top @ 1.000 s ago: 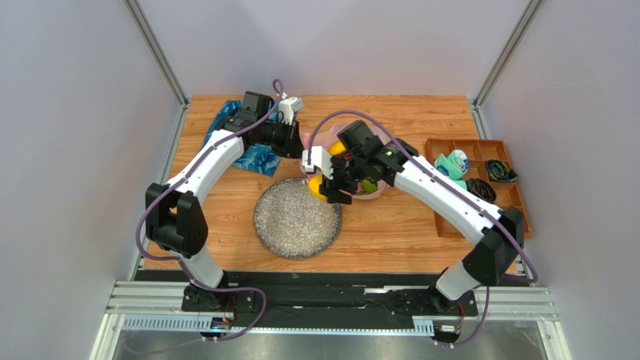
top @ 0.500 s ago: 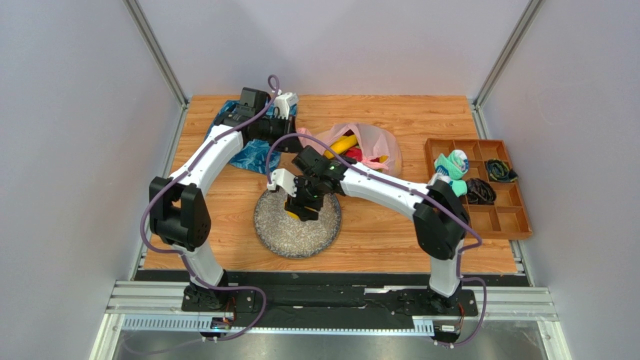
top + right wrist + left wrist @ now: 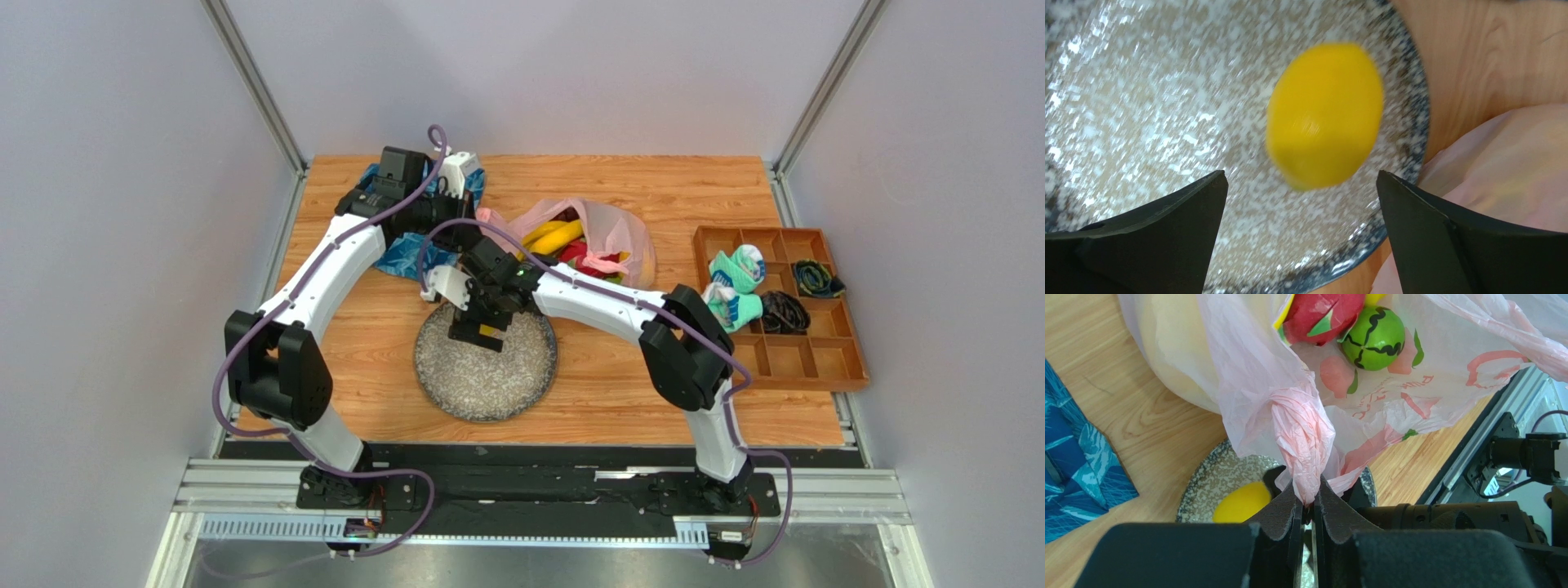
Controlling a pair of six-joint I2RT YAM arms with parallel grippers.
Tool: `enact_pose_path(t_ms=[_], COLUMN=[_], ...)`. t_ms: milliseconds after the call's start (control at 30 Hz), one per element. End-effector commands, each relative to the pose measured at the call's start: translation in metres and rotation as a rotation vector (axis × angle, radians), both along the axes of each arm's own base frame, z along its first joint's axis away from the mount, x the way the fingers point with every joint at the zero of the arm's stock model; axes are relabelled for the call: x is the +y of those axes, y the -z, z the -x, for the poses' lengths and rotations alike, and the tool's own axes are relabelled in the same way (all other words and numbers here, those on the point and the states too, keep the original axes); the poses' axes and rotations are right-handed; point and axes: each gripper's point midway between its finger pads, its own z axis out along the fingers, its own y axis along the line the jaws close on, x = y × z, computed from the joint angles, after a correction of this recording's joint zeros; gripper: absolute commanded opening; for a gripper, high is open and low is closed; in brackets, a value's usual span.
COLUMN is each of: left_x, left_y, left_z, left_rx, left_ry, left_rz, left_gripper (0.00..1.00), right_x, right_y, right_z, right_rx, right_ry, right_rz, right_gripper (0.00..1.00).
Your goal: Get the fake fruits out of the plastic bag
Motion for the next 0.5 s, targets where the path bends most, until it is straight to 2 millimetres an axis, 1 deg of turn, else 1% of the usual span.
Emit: enact_pose_path(t_ms=[0, 33, 67, 100, 133, 167, 200, 233, 300, 333, 367, 400, 433, 467], left_x=[0.002, 0.002, 0.002, 0.003, 0.003, 0.004, 0.002, 0.000, -0.001, -0.001, -0.001, -0.002, -0.004, -0.004], left_y=[-0.015, -0.016, -0.019, -0.020, -0.022, -0.021, -0.021, -0.022, -0.015, -0.014, -0.009, -0.007, -0.006, -0.004], left_z=[0.006, 0.007, 0.008, 0.009, 0.010, 0.012, 0.015, 0.017, 0.024, 0.026, 0.029, 0.031, 0.034, 0.037], left_rx=[-0.046, -0.049, -0.055, -0.057, -0.057, -0.051, -0.041, -0.037, -0.003, -0.001, 0.017, 0.032, 0.048, 0.059], left_ry=[0.009, 0.010, 0.009, 0.005, 0.004, -0.001, -0.002, 0.007, 0.010, 0.013, 0.015, 0.016, 0.024, 0.030], left_rz=[0.017, 0.019, 0.021, 0.023, 0.027, 0.031, 0.041, 0.055, 0.071, 0.077, 0.077, 0.084, 0.095, 0.101], left_gripper=[0.14, 0.14, 0.14, 0.14, 0.14, 0.14, 0.14, 0.14, 0.14, 0.14, 0.14, 0.14, 0.13, 0.13], right_x=[-0.024, -0.029, -0.036, -0.043, -0.048, -0.061, -0.067, -0.074, -0.089, -0.094, -0.104, -0.106, -0.111, -0.122], right_y=[-0.046, -0.061, -0.096, -0.117, -0.135, -0.168, -0.178, -0.183, -0.201, -0.202, -0.194, -0.188, -0.179, -0.166], right_z=[0.021, 0.024, 0.027, 0.033, 0.038, 0.042, 0.043, 0.044, 0.039, 0.036, 0.025, 0.016, 0.008, -0.004], right_rx=[-0.026, -0.032, -0.057, -0.053, -0.049, -0.075, -0.087, -0.101, -0.145, -0.158, -0.176, -0.193, -0.201, -0.213], right_ry=[-0.007, 0.010, 0.026, 0.030, 0.032, 0.040, 0.053, 0.064, 0.099, 0.118, 0.167, 0.193, 0.218, 0.256], right_rz=[-0.020, -0.035, -0.102, -0.147, -0.191, -0.261, -0.278, -0.284, -0.309, -0.311, -0.285, -0.269, -0.240, -0.190], right_gripper=[1.00, 0.98, 0.97, 0.96, 0.93, 0.92, 0.91, 0.86, 0.81, 0.75, 0.71, 0.67, 0.58, 0.53])
